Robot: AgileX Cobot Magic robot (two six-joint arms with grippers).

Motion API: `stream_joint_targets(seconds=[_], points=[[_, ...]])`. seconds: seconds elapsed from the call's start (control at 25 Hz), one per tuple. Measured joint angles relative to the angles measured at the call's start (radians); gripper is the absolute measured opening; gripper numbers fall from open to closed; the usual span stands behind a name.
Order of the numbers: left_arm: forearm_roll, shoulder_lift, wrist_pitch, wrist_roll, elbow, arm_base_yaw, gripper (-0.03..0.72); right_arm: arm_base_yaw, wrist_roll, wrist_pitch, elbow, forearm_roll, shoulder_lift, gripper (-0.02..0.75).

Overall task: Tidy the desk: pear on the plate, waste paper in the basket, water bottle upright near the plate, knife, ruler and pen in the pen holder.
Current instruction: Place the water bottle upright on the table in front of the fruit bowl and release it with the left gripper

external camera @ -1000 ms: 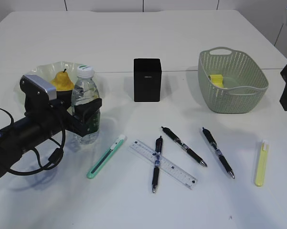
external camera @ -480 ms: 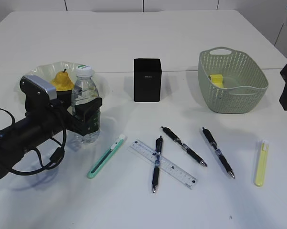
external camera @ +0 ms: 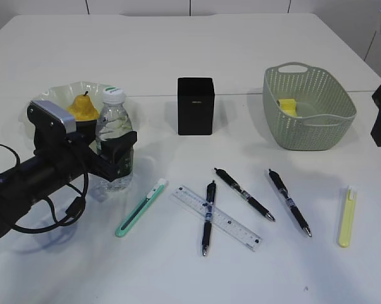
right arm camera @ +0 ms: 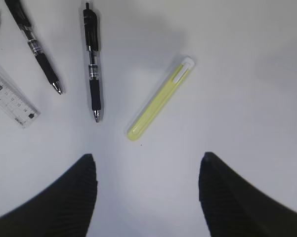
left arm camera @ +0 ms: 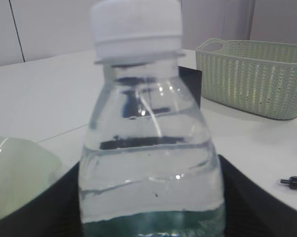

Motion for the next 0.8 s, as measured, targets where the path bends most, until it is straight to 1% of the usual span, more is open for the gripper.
stream_joint_targets(seconds=[0.36,0.64,0.8], points=[[0.002,-0.002,0.003,-0.002,0.0,-0.001,0.485,0.0,0.0,0.0,0.0,-0.018,0.0,0.482],[0.003,-0.004,0.106,-0.004,0.01,-0.001,0.508,0.0,0.0,0.0,0.0,-0.022,0.0,0.482],[0.003,-0.004,0.116,-0.004,0.01,-0.001,0.51,0.0,0.0,0.0,0.0,-0.022,0.0,0.482]])
